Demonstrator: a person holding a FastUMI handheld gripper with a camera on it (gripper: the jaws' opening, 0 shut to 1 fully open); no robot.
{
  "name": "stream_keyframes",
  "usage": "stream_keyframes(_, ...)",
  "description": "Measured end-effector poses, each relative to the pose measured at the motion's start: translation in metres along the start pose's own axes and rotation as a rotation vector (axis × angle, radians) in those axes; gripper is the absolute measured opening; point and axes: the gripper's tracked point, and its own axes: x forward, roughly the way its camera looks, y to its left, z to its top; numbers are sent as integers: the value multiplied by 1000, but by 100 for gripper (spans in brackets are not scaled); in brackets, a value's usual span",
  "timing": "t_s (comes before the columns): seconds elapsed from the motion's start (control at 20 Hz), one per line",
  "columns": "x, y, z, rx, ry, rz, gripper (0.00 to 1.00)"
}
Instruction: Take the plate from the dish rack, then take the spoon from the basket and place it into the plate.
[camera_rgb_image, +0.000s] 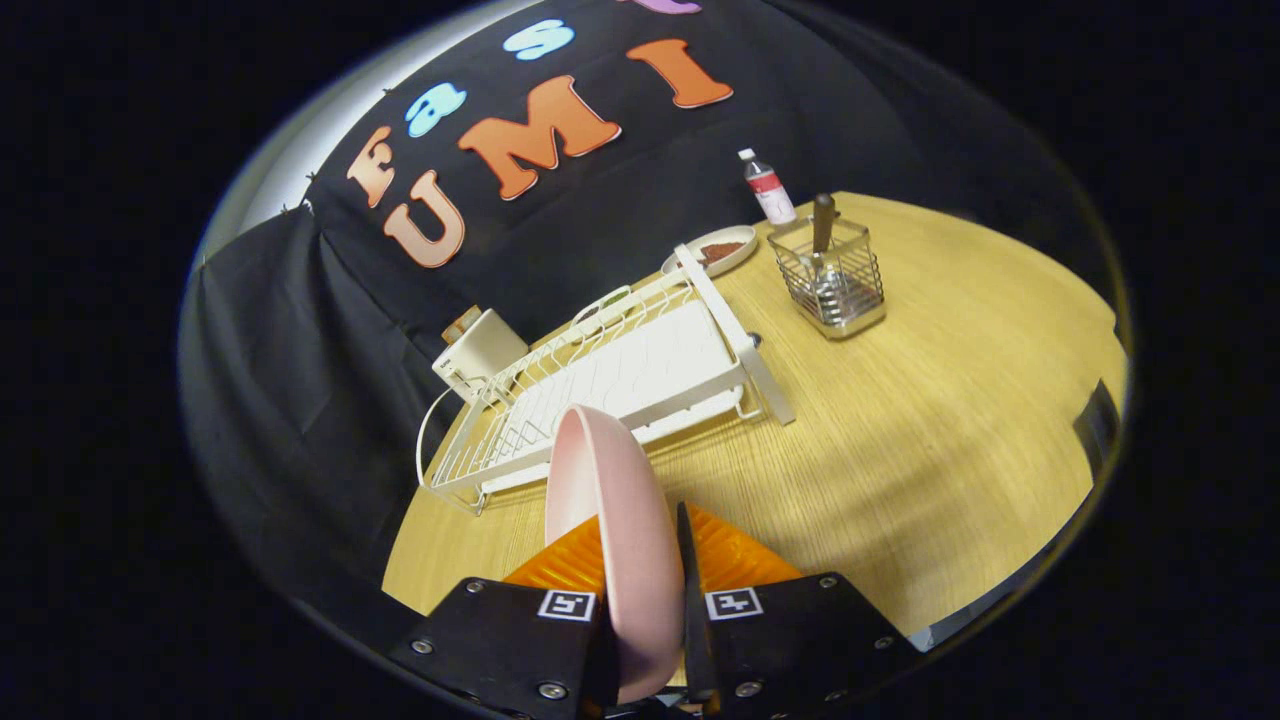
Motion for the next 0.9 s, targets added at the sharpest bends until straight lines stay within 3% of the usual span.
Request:
stream_keyframes(0.25,17,0,-20,128,61,88,26)
stream_keyframes(0.6,15,-15,-12,112,47,49,30)
stream_keyframes(0.9,2,-37,16,-41,-65,-46,57)
